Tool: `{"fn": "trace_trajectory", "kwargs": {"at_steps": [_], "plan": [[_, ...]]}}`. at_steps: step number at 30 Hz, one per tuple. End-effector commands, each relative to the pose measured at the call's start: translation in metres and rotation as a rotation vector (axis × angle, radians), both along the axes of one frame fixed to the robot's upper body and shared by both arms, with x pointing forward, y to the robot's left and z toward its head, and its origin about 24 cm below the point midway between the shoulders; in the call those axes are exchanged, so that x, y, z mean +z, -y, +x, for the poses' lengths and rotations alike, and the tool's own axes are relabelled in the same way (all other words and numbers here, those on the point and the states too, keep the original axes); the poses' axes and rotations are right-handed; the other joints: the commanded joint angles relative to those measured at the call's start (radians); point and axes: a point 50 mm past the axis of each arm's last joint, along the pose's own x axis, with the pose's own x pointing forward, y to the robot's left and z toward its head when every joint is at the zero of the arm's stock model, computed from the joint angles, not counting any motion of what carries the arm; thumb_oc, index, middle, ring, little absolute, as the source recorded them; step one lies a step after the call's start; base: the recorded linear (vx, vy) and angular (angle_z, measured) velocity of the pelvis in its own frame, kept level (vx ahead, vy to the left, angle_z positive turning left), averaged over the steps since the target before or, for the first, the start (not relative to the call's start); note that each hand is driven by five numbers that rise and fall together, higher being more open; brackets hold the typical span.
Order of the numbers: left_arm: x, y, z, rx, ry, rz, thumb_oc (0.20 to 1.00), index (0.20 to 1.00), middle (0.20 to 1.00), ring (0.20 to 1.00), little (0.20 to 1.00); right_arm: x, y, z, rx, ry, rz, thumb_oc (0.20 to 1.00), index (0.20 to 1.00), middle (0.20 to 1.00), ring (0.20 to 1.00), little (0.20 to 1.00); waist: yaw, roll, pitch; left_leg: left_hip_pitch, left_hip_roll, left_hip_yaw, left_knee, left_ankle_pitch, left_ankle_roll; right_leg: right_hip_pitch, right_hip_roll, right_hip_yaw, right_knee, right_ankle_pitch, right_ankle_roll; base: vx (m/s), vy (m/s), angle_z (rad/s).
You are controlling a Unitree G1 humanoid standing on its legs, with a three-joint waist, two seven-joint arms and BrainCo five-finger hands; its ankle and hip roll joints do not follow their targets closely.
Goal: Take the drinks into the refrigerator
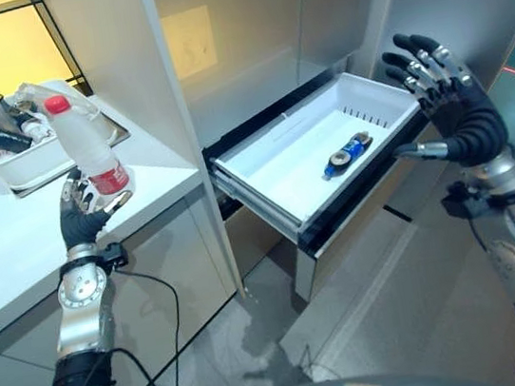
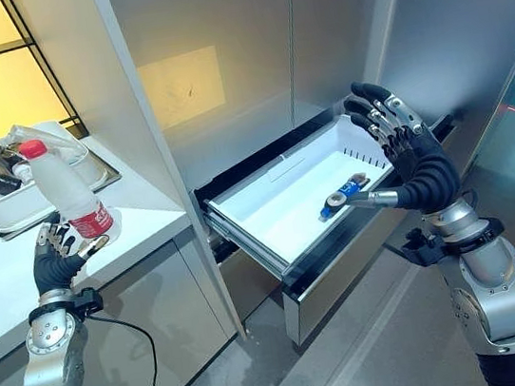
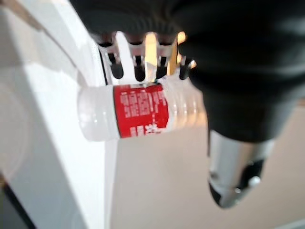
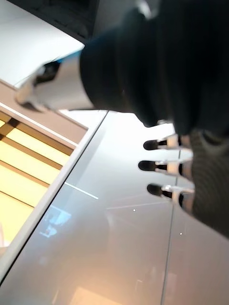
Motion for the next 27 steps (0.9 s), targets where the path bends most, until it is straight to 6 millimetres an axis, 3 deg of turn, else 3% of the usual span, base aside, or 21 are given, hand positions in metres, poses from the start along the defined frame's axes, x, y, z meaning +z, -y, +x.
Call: {"fn": "trace_trajectory", "kwargs": {"at_steps": [1,9,27], "plan": [[0.025,0.001,0.020,-0.039,0.073,0.040,1.000,1.000,1.000,1.000,1.000,0.027,-0.002,-0.008,0.039,0.139,0.013,1.000,1.000,1.000,1.000,1.000,-0.011,-0.025,-0.010,0.048,-0.013,-0.021,0.068,-0.152,0.039,0.071,-0.023,-0.027,0.114,-0.201,0.032,0.00,-0.004,-0.04],[0.043,0.013,0.037,-0.086,0.124,0.050,1.000,1.000,1.000,1.000,1.000,0.029,-0.006,-0.008,0.066,0.148,0.015,1.000,1.000,1.000,1.000,1.000,-0.020,-0.025,-0.008,0.047,-0.012,-0.024,0.070,-0.153,0.039,0.064,-0.022,-0.027,0.126,-0.206,0.032,0.00,0.000,0.00],[0.055,0.030,0.061,-0.101,0.121,0.080,1.000,1.000,1.000,1.000,1.000,0.029,-0.012,-0.008,0.104,0.143,0.009,1.000,1.000,1.000,1.000,1.000,-0.040,-0.024,-0.004,0.047,-0.010,-0.015,0.071,-0.158,0.040,0.051,-0.018,-0.020,0.137,-0.208,0.034,0.00,0.000,0.00]]}}
